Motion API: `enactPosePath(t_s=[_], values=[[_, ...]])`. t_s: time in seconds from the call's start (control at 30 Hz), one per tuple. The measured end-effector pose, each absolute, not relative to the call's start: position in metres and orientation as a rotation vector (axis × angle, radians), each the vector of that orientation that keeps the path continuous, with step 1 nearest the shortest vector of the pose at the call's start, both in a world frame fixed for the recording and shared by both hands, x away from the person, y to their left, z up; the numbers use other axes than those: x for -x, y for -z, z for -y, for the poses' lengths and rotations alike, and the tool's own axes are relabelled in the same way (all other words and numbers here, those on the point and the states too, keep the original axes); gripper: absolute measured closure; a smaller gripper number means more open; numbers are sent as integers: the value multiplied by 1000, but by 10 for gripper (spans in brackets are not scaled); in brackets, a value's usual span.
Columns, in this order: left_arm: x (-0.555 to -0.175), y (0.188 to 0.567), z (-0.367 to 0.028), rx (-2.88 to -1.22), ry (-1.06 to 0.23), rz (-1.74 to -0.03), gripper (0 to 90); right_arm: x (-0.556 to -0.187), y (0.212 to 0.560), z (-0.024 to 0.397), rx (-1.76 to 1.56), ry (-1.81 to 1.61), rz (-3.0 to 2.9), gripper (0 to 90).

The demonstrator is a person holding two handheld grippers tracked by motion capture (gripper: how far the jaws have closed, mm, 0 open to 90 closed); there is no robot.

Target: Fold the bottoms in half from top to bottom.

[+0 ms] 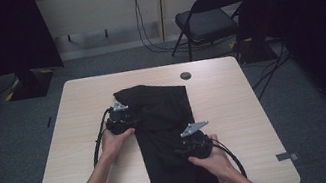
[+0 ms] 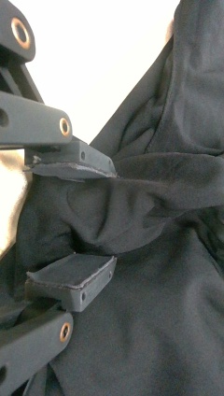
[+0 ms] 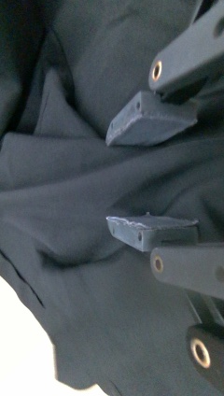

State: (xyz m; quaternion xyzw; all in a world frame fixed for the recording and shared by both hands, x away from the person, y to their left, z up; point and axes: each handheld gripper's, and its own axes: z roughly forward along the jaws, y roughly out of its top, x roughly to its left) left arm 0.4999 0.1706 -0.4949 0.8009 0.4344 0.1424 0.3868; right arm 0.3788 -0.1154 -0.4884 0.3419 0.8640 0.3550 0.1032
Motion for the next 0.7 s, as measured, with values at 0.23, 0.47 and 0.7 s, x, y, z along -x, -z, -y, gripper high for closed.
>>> enactPosePath(t_s=[0.23,0.47,0.7], values=[[-494,495,-169,-2060,-338,-1052,509,-350,487,113,-980,-1066,-2603,527],[-494,485,-164,-2118,-293,-1013,498,-362,456,125,-1001,-1146,-2495,445],[-511,460,-168,-2019,-305,-1034,471,-454,414,131,-1119,-1205,-2276,356]])
